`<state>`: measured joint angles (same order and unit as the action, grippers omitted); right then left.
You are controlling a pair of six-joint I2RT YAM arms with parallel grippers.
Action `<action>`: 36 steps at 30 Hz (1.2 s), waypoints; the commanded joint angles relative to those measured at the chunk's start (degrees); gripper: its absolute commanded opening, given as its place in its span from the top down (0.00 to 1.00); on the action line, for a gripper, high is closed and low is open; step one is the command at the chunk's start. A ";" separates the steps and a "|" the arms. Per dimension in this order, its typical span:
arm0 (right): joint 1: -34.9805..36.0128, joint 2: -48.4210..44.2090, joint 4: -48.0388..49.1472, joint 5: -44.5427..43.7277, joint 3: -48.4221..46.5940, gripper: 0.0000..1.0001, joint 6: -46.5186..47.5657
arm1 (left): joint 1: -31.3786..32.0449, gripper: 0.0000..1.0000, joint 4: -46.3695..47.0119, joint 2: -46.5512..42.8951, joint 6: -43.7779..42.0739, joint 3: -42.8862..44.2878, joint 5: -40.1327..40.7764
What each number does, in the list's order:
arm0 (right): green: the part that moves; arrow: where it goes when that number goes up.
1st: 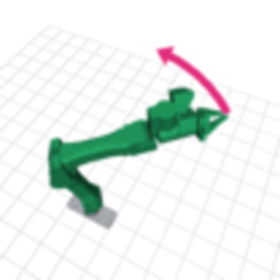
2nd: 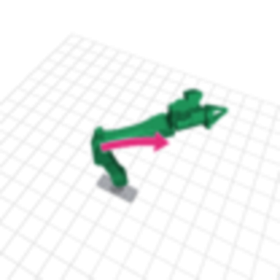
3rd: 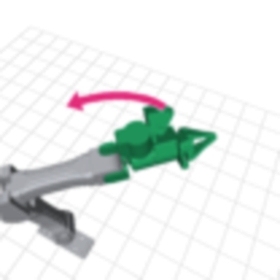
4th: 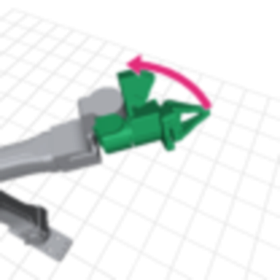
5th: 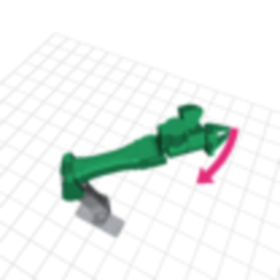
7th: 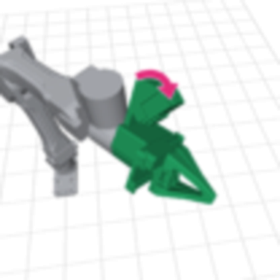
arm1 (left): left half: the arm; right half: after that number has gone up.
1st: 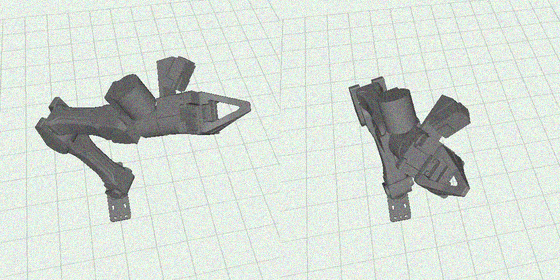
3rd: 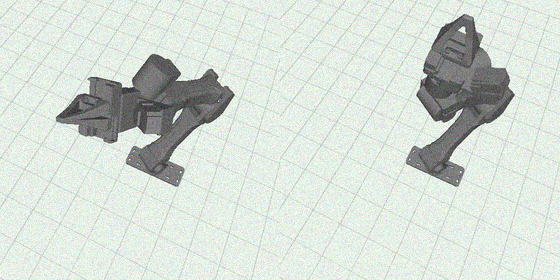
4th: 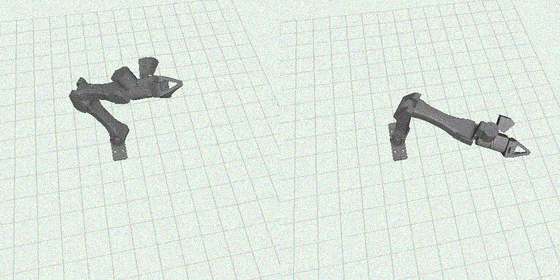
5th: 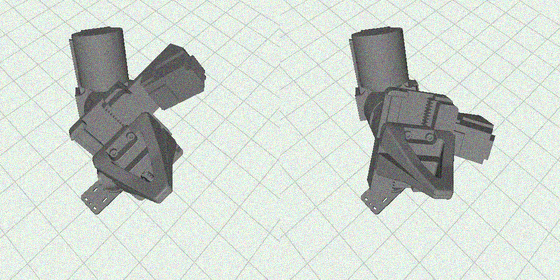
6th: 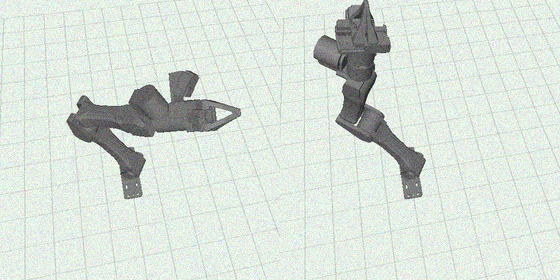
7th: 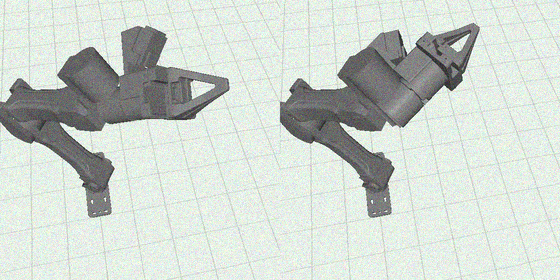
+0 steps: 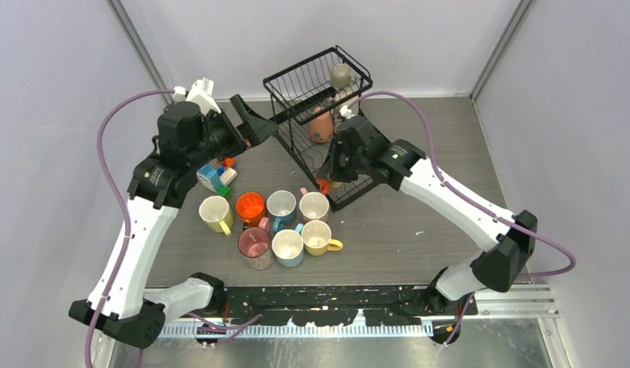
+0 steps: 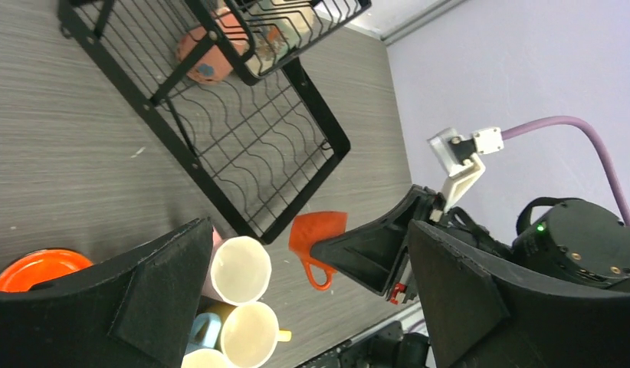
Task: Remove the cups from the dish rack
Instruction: Place the cup into the cup.
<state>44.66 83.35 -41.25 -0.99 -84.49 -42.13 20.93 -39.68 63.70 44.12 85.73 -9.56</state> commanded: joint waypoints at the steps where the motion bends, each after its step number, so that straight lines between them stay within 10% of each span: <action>1: 2.73 3.87 -2.35 2.59 -4.56 0.99 2.29 | -0.27 0.00 -2.91 -2.33 -3.49 2.05 5.23; 36: 5.69 15.81 -2.97 4.08 -5.12 0.99 1.48 | 0.52 0.00 -3.84 -2.99 -5.03 0.25 4.90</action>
<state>50.09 99.35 -46.74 2.68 -88.49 -40.64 21.10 -44.66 61.21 39.99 86.17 -3.90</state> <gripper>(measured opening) 0.088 0.996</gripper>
